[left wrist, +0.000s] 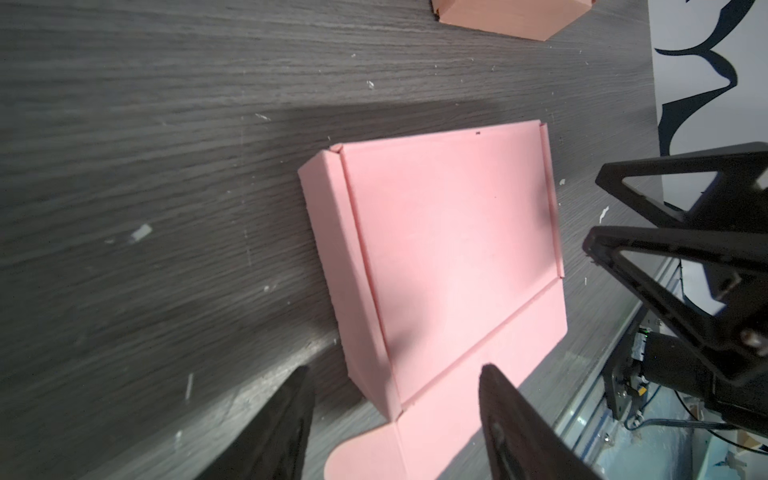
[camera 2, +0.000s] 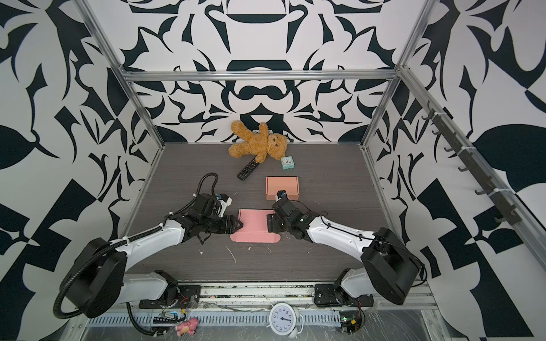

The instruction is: Fold the paper box

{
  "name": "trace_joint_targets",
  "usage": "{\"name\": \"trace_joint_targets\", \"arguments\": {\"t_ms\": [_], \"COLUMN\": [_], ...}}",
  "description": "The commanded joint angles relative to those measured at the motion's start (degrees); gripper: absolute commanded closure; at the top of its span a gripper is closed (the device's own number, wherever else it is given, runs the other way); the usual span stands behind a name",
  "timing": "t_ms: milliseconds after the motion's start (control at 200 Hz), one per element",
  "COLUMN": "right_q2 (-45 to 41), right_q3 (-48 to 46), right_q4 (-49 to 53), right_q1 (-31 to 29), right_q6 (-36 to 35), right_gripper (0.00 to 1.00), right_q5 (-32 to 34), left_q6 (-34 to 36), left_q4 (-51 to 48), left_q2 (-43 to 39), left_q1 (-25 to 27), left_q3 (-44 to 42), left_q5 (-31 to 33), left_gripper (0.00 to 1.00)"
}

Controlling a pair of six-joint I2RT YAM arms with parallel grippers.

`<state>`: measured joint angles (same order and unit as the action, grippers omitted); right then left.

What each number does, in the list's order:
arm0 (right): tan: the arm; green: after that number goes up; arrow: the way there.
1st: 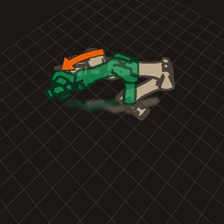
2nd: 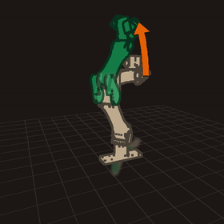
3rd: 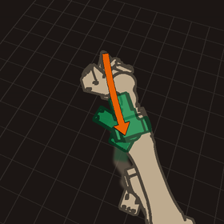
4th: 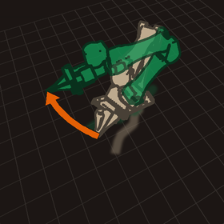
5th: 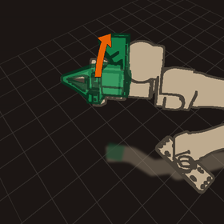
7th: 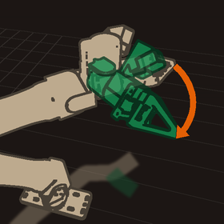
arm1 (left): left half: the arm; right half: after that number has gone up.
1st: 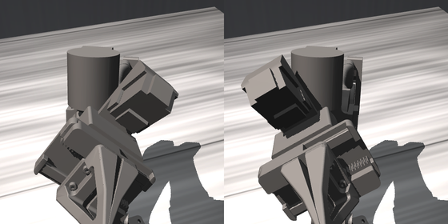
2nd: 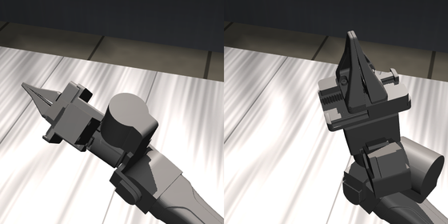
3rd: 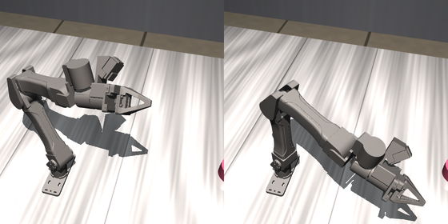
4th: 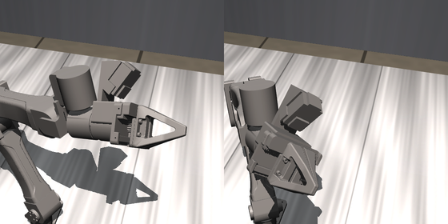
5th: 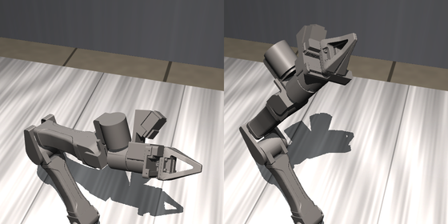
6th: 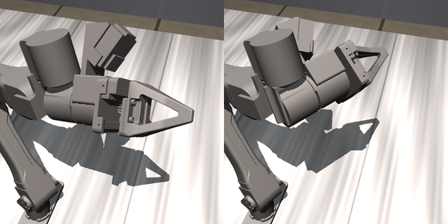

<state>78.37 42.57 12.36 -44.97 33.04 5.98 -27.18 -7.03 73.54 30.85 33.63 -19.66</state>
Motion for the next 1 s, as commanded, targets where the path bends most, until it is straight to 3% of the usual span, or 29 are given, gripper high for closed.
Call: {"name": "trace_joint_targets", "arguments": {"t_ms": [0, 235, 445, 995], "right_q2": [-3.25, -9.83, -10.86, -2.61], "right_q3": [-0.56, -3.18, -4.28, -2.03], "right_q4": [4.44, 7.5, 7.92, 1.8], "right_q1": [-0.02, -0.62, -3.9, -11.25], "right_q6": [1.48, 4.06, 6.59, 10.24], "right_gripper": [0.15, 0.02, 0.02, 0.03], "right_q5": [2.02, 0.62, -0.29, -0.79], "left_q6": [0.44, -0.75, -2.48, -5.28], "left_q4": [-3.93, -7.66, -8.22, -2.94], "left_q2": [-4.66, -11.42, -14.8, -10.66], "left_q1": [-0.24, -0.13, 1.43, 6.53], "left_q3": [-1.49, -2.97, -4.6, -5.53], "left_q5": [-0.83, -1.6, -3.67, -4.44], "left_gripper": [0.32, 0.3, 0.31, 0.32]}}
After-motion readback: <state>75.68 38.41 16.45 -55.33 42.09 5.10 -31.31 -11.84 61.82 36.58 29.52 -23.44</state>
